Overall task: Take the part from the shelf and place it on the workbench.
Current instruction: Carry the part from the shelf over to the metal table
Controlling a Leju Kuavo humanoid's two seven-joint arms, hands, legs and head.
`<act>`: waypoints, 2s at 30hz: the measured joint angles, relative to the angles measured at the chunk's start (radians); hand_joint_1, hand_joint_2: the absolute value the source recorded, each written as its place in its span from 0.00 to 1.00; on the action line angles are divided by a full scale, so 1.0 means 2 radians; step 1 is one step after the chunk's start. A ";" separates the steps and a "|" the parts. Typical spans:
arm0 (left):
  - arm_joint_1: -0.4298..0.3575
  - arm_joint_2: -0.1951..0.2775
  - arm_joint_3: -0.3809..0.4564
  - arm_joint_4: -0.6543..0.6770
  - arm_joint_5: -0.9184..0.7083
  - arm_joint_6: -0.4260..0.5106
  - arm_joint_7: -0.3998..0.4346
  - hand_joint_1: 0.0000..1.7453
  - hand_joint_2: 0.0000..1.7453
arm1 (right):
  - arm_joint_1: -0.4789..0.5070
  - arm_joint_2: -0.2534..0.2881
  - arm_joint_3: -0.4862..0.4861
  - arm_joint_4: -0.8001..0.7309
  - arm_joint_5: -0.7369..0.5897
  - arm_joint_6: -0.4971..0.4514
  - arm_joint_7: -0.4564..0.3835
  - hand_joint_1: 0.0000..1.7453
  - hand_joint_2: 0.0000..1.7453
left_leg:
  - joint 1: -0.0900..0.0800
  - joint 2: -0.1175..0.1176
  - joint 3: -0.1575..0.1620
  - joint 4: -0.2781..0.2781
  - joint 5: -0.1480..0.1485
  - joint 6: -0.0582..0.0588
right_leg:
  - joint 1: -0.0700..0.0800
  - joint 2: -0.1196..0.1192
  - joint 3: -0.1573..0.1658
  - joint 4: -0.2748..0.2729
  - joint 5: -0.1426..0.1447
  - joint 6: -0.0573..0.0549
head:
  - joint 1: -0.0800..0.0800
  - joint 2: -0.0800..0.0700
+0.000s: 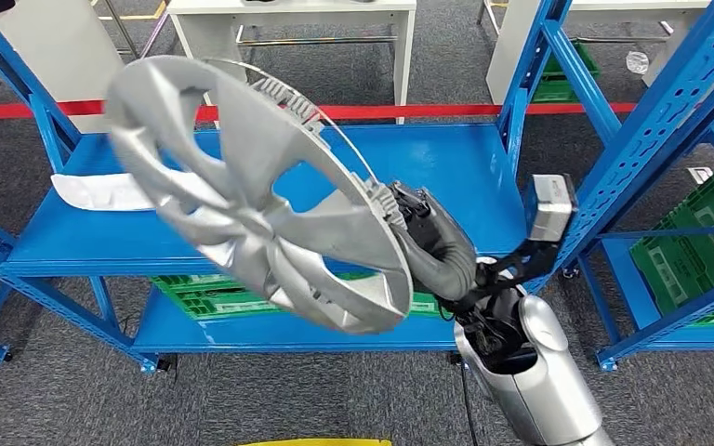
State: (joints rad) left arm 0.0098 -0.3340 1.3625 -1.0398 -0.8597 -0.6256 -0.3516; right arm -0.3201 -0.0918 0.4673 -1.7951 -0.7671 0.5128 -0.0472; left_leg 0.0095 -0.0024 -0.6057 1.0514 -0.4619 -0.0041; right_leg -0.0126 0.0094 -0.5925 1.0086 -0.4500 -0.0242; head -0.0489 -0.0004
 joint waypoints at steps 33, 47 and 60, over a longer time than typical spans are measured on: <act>0.007 -0.009 0.007 -0.012 -0.021 -0.001 -0.006 0.00 0.00 | 0.071 -0.079 -0.013 -0.161 0.101 0.053 -0.072 1.00 1.00 | -0.007 0.000 0.053 -0.029 -0.024 0.011 | 0.002 -0.004 -0.009 0.000 0.017 0.009 | 0.000 0.000; 0.020 -0.013 -0.003 -0.015 -0.035 -0.010 0.010 0.00 0.00 | 0.131 -0.145 -0.051 -0.174 0.191 0.071 -0.148 1.00 1.00 | -0.006 0.004 -0.011 -0.019 0.028 0.013 | -0.006 -0.003 0.046 0.004 -0.041 0.025 | 0.002 0.000; 0.024 -0.012 -0.013 -0.017 -0.042 -0.012 0.006 0.00 0.00 | 0.125 -0.150 -0.058 -0.191 0.210 0.066 -0.131 1.00 1.00 | 0.000 0.000 0.033 0.033 -0.032 0.000 | -0.003 -0.005 -0.013 0.001 0.013 0.005 | -0.001 0.000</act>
State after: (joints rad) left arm 0.0582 -0.3587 1.3361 -1.0728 -0.9438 -0.6489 -0.3388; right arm -0.0703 -0.3922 0.3515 -2.1774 -0.3463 0.6441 -0.3100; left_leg 0.0094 -0.0023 -0.5402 1.1183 -0.5257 -0.0039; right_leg -0.0179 -0.0004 -0.6192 1.0114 -0.4246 -0.0147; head -0.0512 -0.0004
